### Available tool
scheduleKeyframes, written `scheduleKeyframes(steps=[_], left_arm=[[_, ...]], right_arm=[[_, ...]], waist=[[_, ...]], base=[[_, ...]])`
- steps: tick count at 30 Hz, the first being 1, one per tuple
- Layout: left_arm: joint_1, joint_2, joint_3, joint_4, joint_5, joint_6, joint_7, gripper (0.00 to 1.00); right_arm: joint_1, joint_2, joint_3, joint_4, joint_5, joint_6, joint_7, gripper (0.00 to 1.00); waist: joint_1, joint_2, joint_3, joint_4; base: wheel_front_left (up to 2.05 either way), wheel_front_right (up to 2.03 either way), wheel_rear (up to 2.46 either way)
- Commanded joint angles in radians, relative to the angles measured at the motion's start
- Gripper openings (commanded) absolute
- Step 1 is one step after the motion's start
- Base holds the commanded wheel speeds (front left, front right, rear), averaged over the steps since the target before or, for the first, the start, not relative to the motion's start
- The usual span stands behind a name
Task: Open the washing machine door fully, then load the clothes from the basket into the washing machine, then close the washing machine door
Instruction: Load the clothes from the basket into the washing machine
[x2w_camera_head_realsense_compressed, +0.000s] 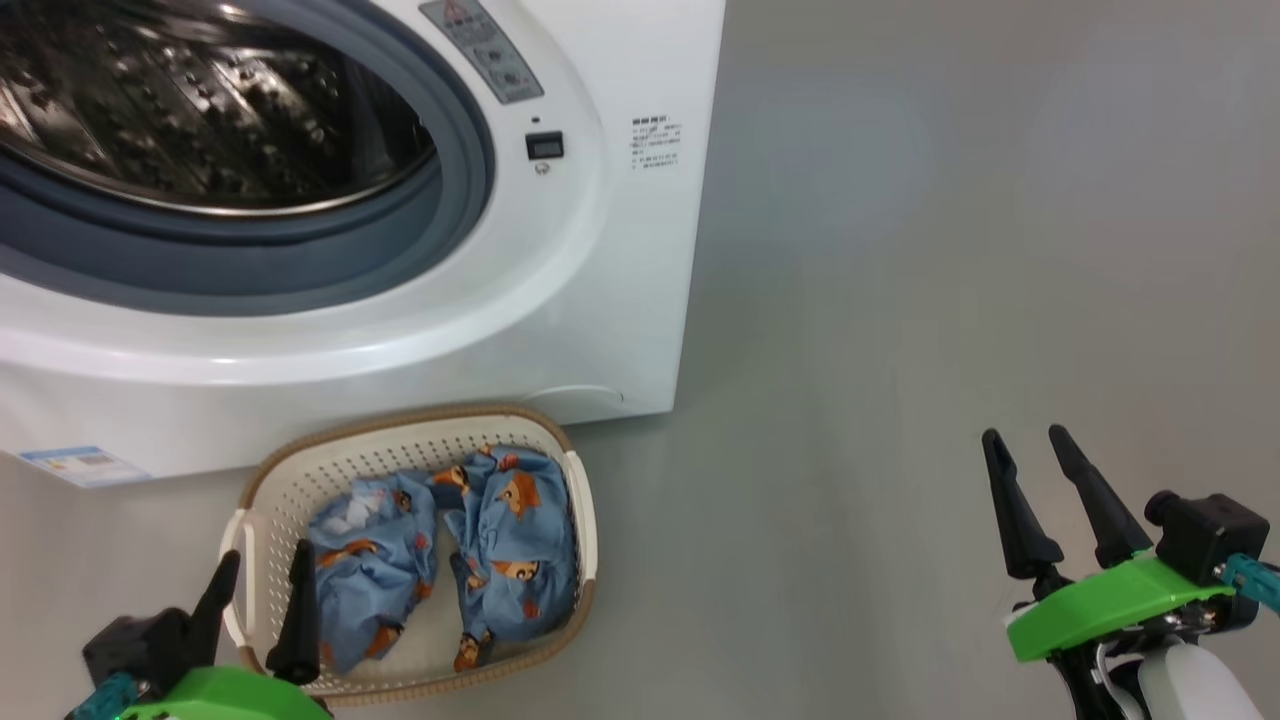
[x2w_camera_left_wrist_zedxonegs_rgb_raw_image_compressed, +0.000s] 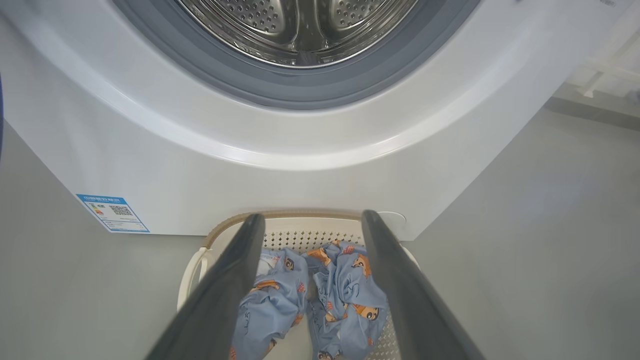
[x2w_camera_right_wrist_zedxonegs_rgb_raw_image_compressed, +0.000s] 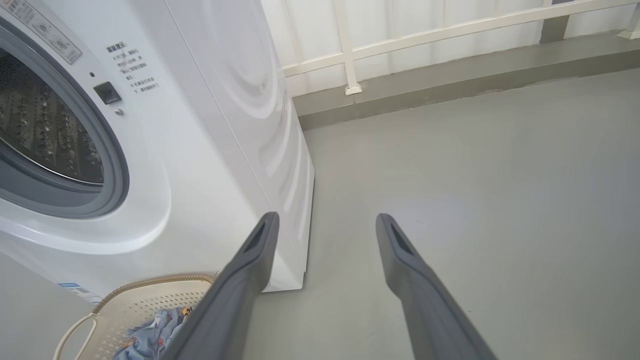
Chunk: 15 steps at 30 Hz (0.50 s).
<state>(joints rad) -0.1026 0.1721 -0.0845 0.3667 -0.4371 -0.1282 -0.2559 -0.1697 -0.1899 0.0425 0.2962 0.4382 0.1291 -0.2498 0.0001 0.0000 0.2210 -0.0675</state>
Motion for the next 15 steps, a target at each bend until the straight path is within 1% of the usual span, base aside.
scheduleKeyframes(steps=[1,5,15], left_arm=[[-0.040,0.024,0.024,-0.004,0.001,-0.002,-0.006,1.00],[-0.103,0.045,-0.012,0.067,0.006,-0.002,-0.006,1.00],[-0.257,0.080,-0.059,0.226,-0.001,-0.002,-0.006,1.00]], right_arm=[[-0.025,-0.005,0.019,-0.028,-0.012,0.002,-0.012,1.00],[-0.060,0.014,0.022,-0.035,-0.019,0.002,-0.012,1.00],[-0.138,0.048,0.035,-0.052,-0.032,0.002,-0.012,1.00]], waist=[[-0.0001,0.0000,0.047,-0.005],[-0.0001,0.0000,0.124,-0.015],[-0.0001,0.0000,0.259,-0.042]], base=[[0.00,0.00,0.00],[0.00,0.00,0.00],[0.00,0.00,0.00]])
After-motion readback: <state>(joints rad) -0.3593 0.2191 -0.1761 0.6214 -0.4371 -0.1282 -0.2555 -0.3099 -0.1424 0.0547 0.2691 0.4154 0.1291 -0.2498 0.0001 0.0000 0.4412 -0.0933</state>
